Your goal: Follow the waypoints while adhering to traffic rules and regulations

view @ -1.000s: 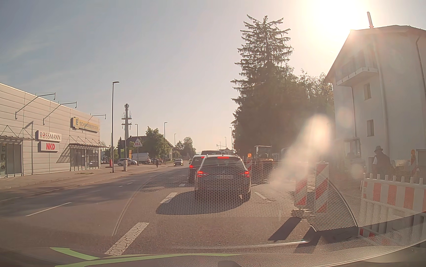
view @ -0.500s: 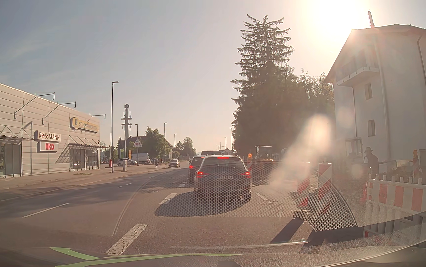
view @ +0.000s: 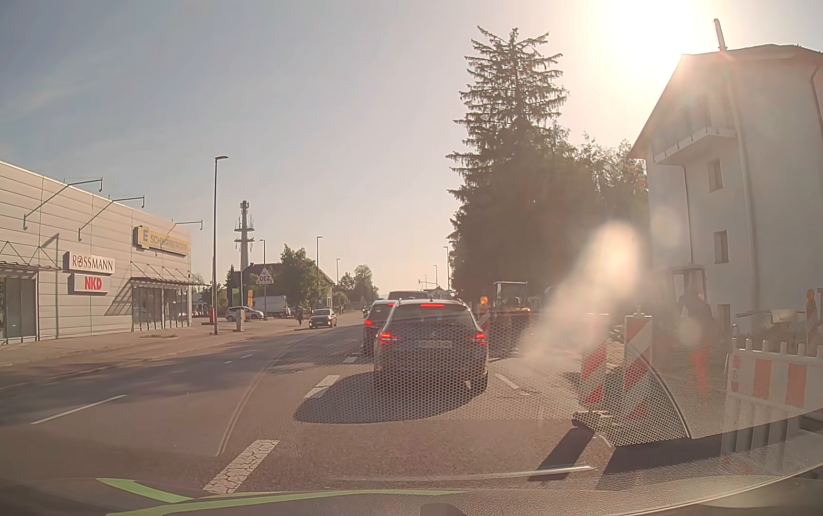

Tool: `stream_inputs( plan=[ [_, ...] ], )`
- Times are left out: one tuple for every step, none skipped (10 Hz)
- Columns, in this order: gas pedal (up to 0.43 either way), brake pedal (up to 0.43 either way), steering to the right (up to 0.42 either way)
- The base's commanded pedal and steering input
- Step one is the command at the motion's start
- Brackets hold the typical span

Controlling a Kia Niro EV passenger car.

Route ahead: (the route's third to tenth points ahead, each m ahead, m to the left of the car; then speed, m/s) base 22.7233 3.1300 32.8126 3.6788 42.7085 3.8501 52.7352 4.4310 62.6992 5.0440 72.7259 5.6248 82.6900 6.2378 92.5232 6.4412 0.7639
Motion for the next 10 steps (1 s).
stream_inputs(
  plan=[
    [0.0, 0.043, 0.001],
    [0.0, 0.043, 0.001],
    [0.0, 0.049, 0.001],
    [0.0, 0.049, 0.001],
    [0.0, 0.049, 0.001],
    [0.0, 0.049, 0.001],
    [0.0, 0.055, 0.001],
    [0.0, 0.055, 0.001],
    [0.0, 0.049, 0.001],
    [0.0, 0.055, 0.001]
  ],
)
